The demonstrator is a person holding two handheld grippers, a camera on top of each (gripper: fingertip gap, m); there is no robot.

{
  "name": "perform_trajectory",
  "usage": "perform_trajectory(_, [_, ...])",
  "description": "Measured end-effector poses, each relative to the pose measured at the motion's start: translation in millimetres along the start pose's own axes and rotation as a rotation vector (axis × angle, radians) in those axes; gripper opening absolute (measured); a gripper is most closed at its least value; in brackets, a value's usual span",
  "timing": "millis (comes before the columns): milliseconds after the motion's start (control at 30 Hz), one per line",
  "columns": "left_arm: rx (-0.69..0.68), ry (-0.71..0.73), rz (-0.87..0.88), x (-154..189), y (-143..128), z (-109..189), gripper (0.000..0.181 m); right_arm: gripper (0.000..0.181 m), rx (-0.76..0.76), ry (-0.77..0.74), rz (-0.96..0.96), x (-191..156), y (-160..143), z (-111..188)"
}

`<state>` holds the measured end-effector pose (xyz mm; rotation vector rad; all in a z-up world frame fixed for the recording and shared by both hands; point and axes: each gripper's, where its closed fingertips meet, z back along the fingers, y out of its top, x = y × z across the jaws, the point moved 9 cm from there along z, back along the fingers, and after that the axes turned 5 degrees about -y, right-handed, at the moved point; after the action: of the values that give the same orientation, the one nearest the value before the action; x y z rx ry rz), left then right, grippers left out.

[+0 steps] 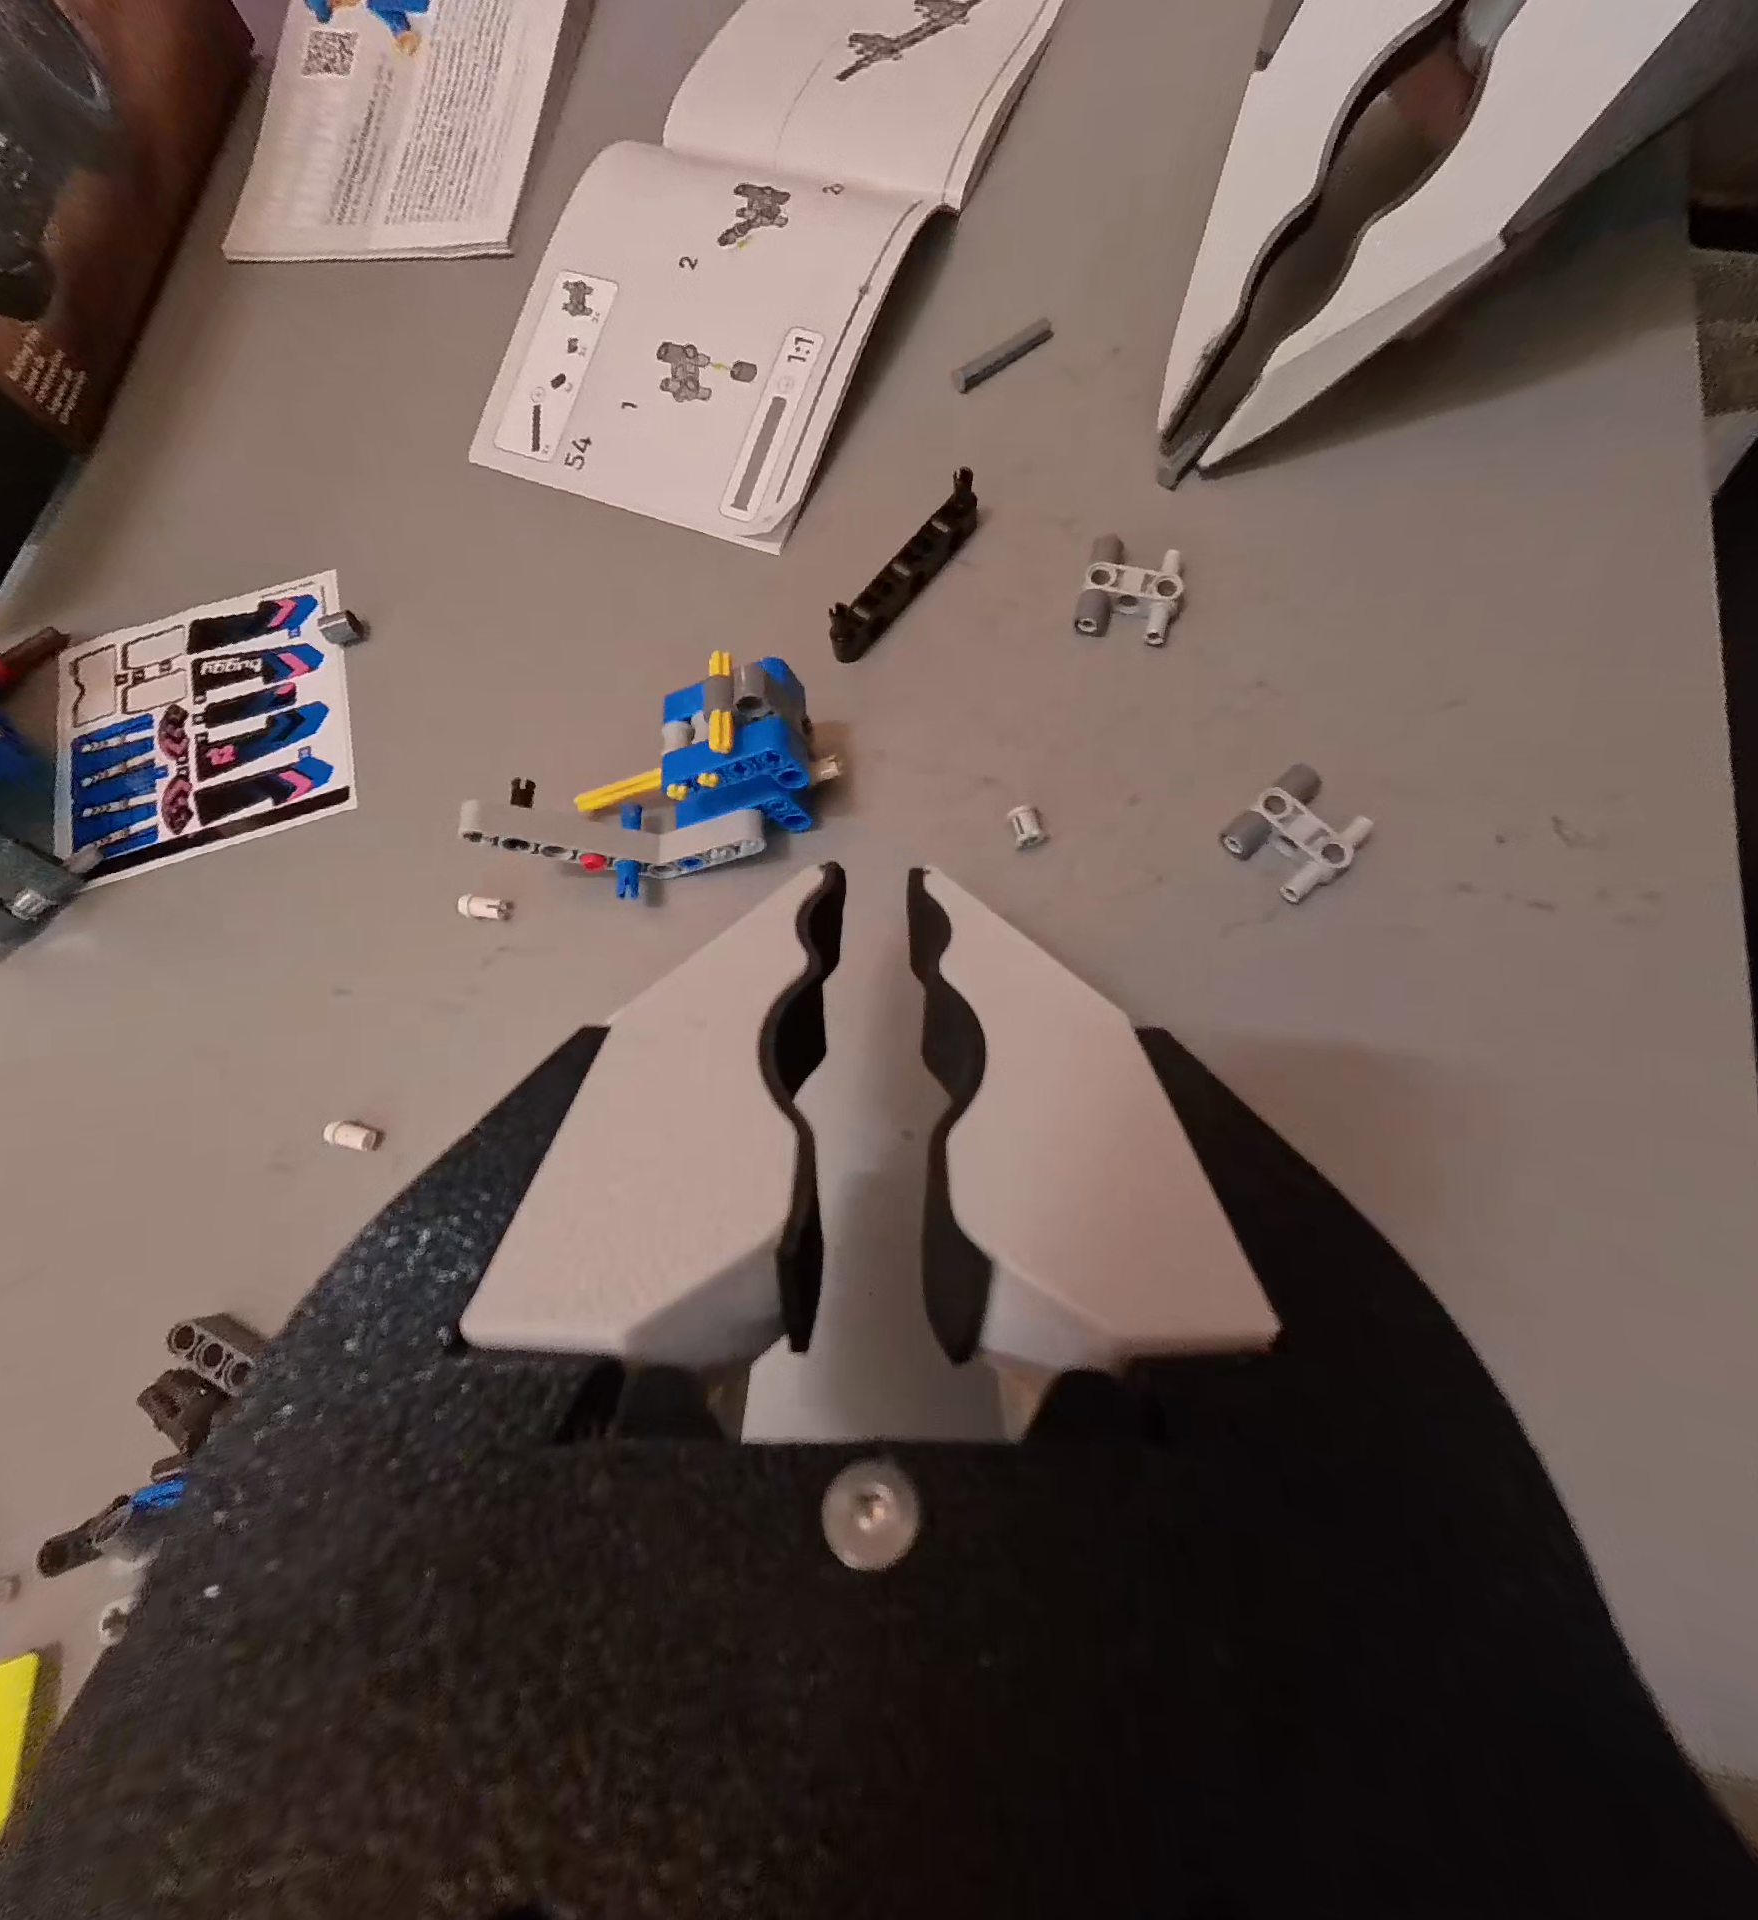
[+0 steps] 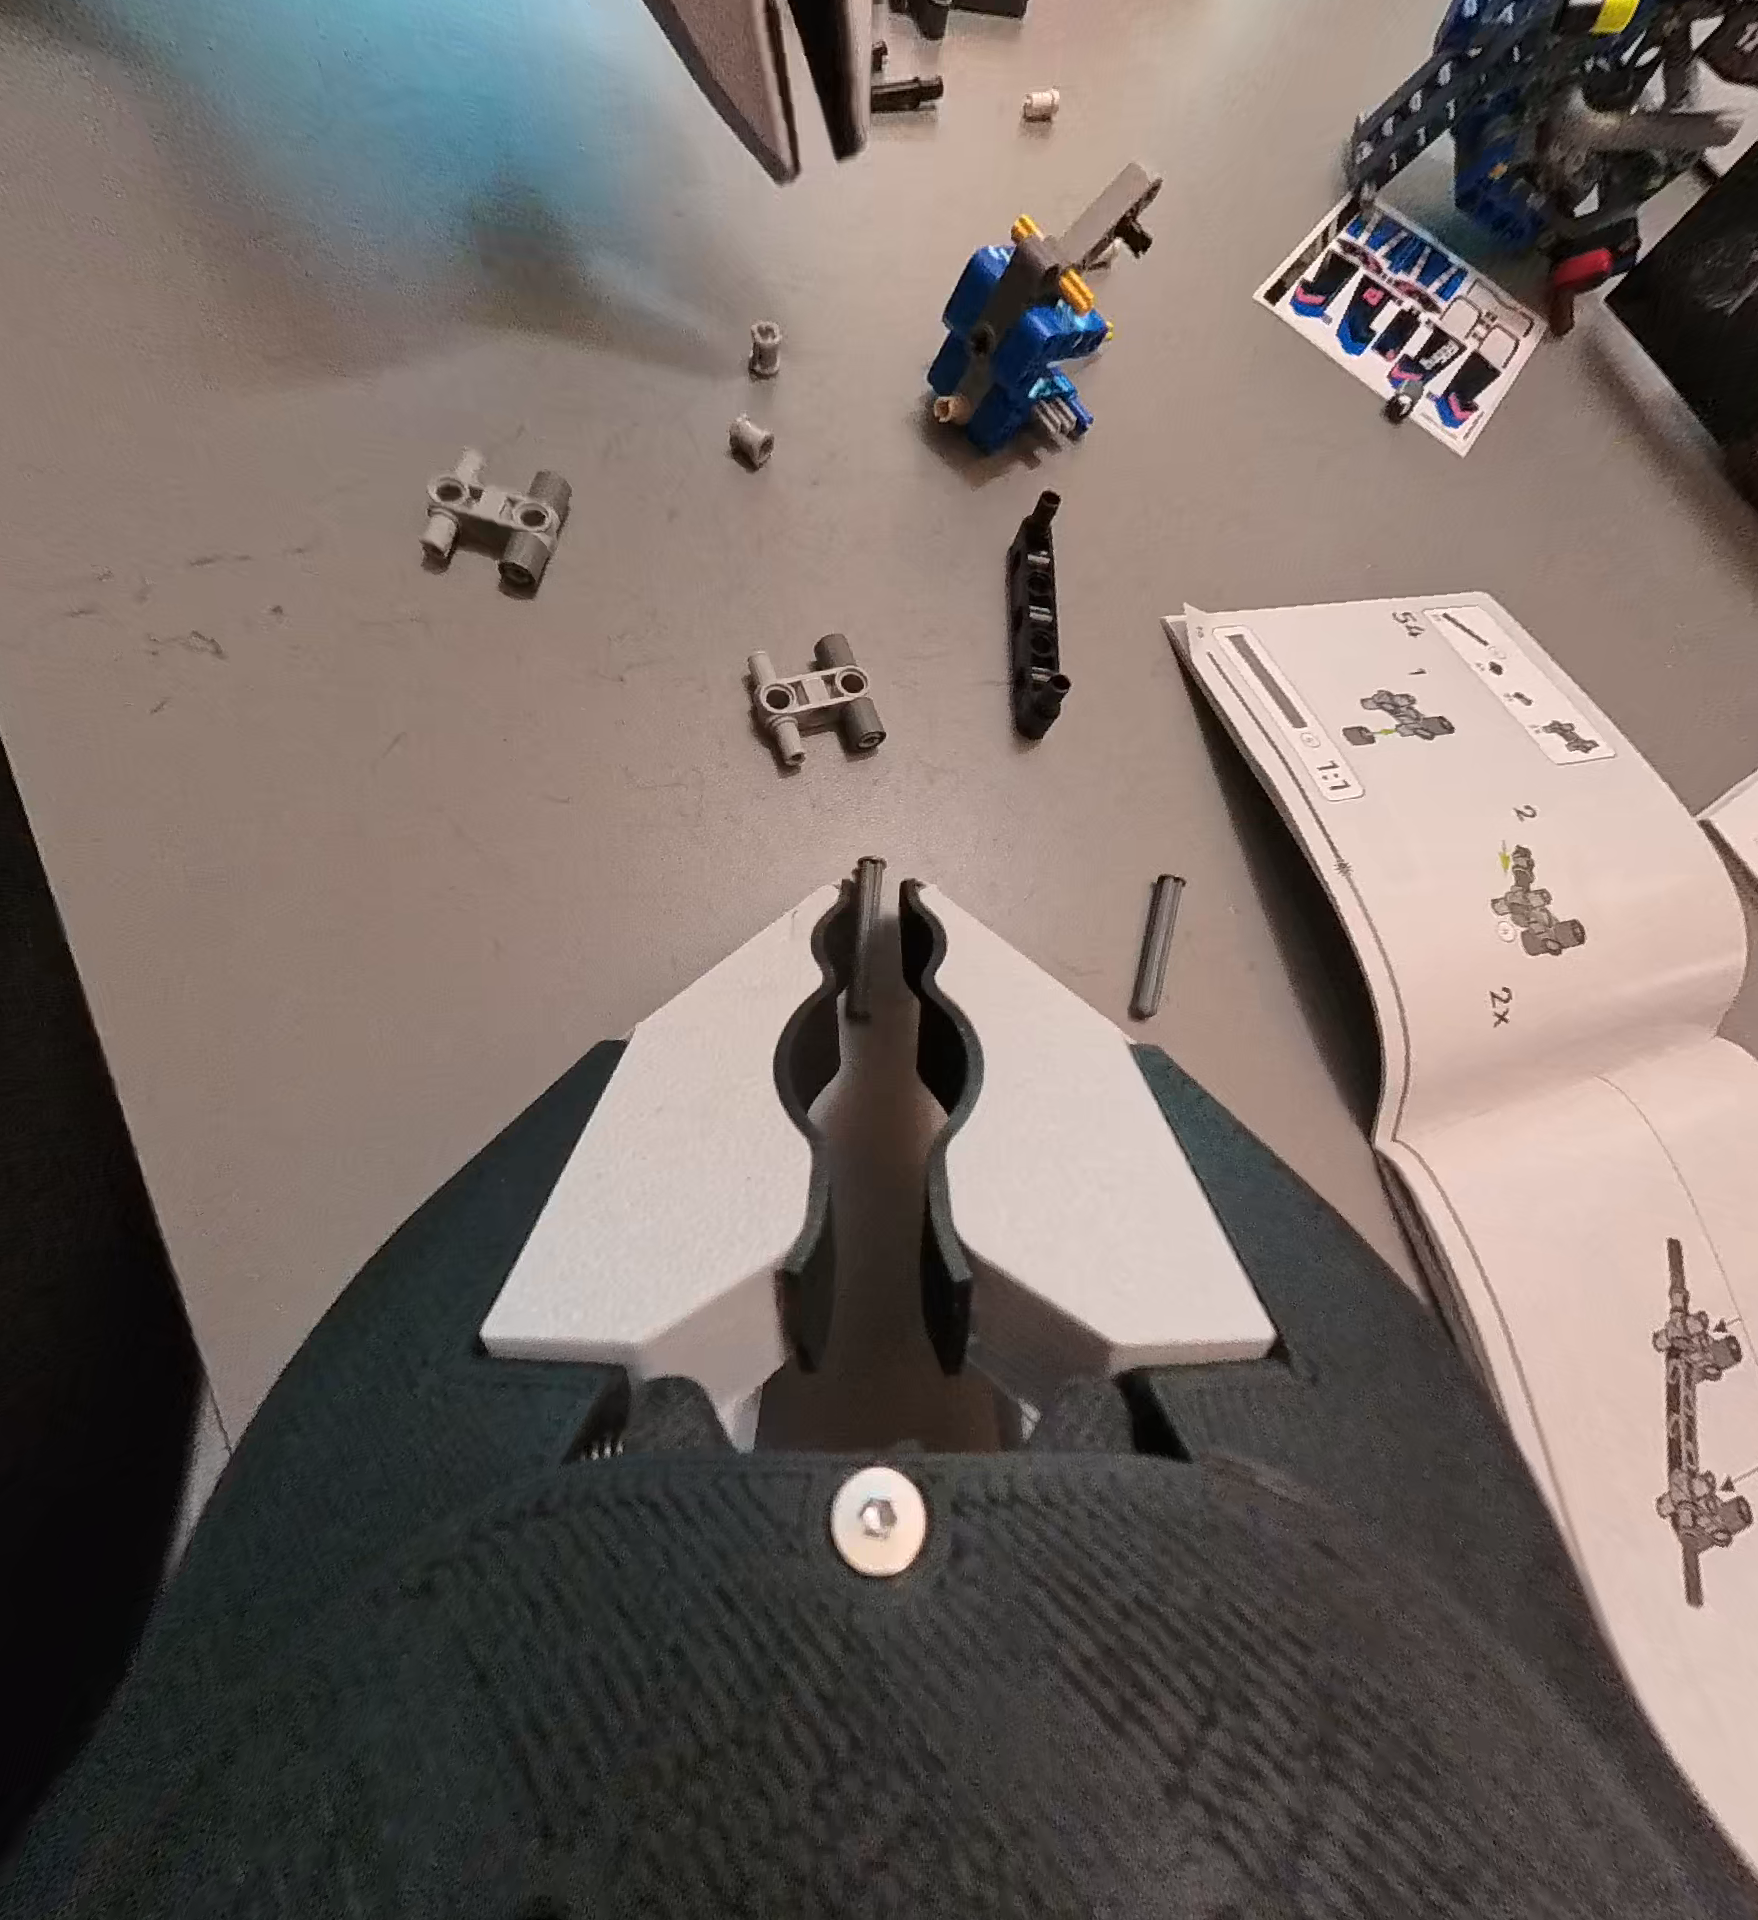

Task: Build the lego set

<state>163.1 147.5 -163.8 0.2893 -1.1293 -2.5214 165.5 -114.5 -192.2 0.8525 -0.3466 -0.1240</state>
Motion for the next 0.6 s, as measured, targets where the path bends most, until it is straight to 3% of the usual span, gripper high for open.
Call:
perform_trajectory(200, [0.043,0.026,0.044,-8.7,-10.9,-3.3,0.008,0.007,0.070,-0.060,-0.044,13.8,-5.7,13.7])
perform_trajectory(300, [0.118,0.044,0.071,-14.5,-11.9,-0.4,0.013,0.007,0.089,-0.165,-0.113,26.9,-9.9,20.1])
perform_trajectory(433, [0.188,0.185,0.064,-25.5,-15.2,9.1,0.025,0.008,0.033,-0.243,-0.185,39.5,-19.1,22.7])
perform_trajectory(600, [0.290,0.367,0.044,-34.3,-13.0,22.3,0.032,0.018,-0.047,-0.226,-0.199,40.9,-24.3,17.5])
